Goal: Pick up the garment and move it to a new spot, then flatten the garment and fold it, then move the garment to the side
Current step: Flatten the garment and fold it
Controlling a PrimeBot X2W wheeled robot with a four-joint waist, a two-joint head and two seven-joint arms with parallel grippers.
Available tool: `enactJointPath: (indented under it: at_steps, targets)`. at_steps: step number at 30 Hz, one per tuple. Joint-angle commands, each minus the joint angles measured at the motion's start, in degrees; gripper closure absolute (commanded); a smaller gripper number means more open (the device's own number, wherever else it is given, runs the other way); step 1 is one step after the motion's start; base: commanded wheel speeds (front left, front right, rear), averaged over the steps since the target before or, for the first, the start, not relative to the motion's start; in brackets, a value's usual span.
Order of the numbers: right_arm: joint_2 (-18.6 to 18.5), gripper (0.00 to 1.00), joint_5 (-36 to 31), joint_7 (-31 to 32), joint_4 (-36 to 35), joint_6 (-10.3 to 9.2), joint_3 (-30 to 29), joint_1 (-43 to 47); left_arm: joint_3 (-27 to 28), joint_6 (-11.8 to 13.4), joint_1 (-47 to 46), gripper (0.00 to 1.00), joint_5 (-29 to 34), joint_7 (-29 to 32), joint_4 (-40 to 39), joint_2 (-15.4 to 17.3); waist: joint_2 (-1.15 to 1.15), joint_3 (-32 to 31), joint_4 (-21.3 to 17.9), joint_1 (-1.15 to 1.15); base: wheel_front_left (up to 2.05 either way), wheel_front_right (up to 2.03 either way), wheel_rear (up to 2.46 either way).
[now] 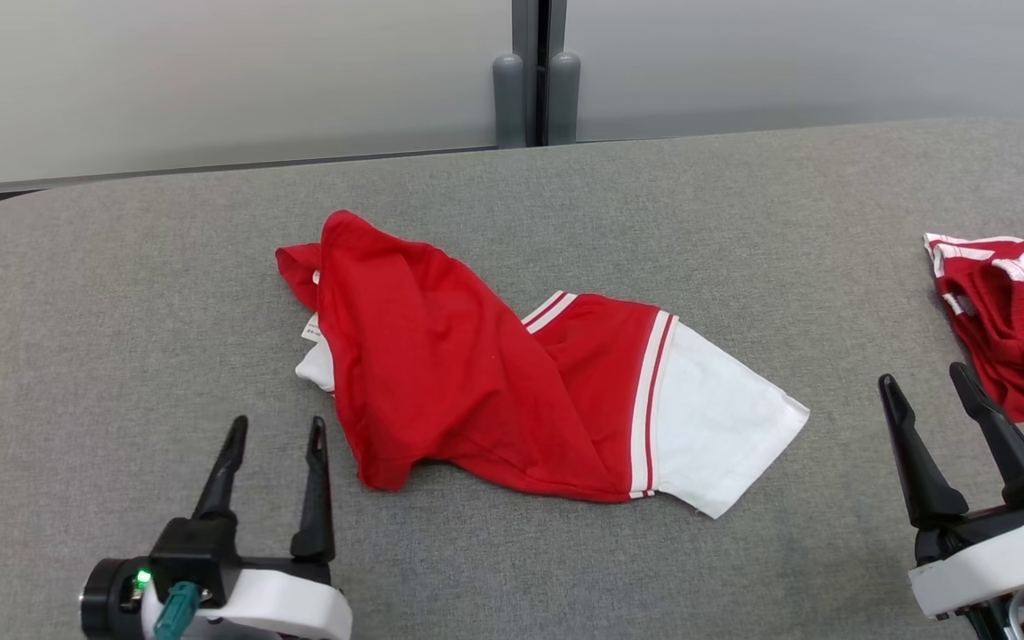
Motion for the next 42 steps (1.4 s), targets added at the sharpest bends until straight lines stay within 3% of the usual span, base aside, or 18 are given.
enactJointPath:
  at_steps: [1, 12, 13, 14, 15, 23, 31, 42]
  targets:
    - [-0.2, 0.00, -0.5, 0.4, -0.1, 0.00, -0.5, 0.2, -0.6, -0.7, -0.9, 0.00, -0.6, 0.4, 0.5, -0.1, 0.00, 0.2, 0.0, 0.00, 0.00, 0.00, 0.00]
    - [0.3, 0.00, 0.4, 0.2, 0.0, 0.00, -0.4, -0.3, -3.6, -5.1, -4.2, 0.00, -4.5, 2.4, 11.9, -2.7, 0.00, 2.5, -1.5, 0.00, 0.00, 0.00, 0.00]
    - [0.3, 0.00, 0.4, 0.1, -0.1, 0.00, -0.5, -0.3, -3.6, -5.3, -4.7, 0.10, -4.8, 2.2, 13.2, -3.0, 0.00, 2.8, -1.6, 0.00, 0.00, 0.00, 0.00]
    - [0.3, 0.00, 0.4, 0.2, -0.2, 0.00, -0.6, -0.4, -3.4, -5.4, -5.4, 0.49, -5.2, 2.0, 14.6, -3.1, 0.00, 3.0, -1.8, 0.00, 0.00, 0.00, 0.00]
    - [0.4, 0.00, 0.4, 0.1, -0.2, 0.00, -0.6, -0.5, -3.2, -5.9, -6.0, 1.00, -5.7, 1.8, 15.9, -3.3, 0.00, 3.3, -1.9, 0.00, 0.00, 0.00, 0.00]
    - [0.5, 0.00, 0.6, -0.4, -0.2, 0.00, -1.5, -0.7, -0.7, -7.3, -9.1, 1.00, -8.5, -0.9, 20.8, -3.2, 0.00, 4.6, -2.3, 0.00, 0.00, 0.00, 0.00]
    - [0.6, 0.00, 0.5, -0.9, 0.1, 0.00, -3.1, 0.2, 1.7, -5.0, -5.5, 1.00, -7.6, -2.0, 13.9, -1.5, 0.00, 4.6, -1.2, 0.00, 0.00, 0.00, 0.00]
    - [0.8, 0.00, 0.7, -0.9, 0.4, 0.00, -4.1, 0.6, 2.4, -2.7, 0.6, 1.00, -8.6, 3.1, 5.3, 1.1, 0.00, 3.7, -0.2, 0.00, 0.00, 0.00, 0.00]
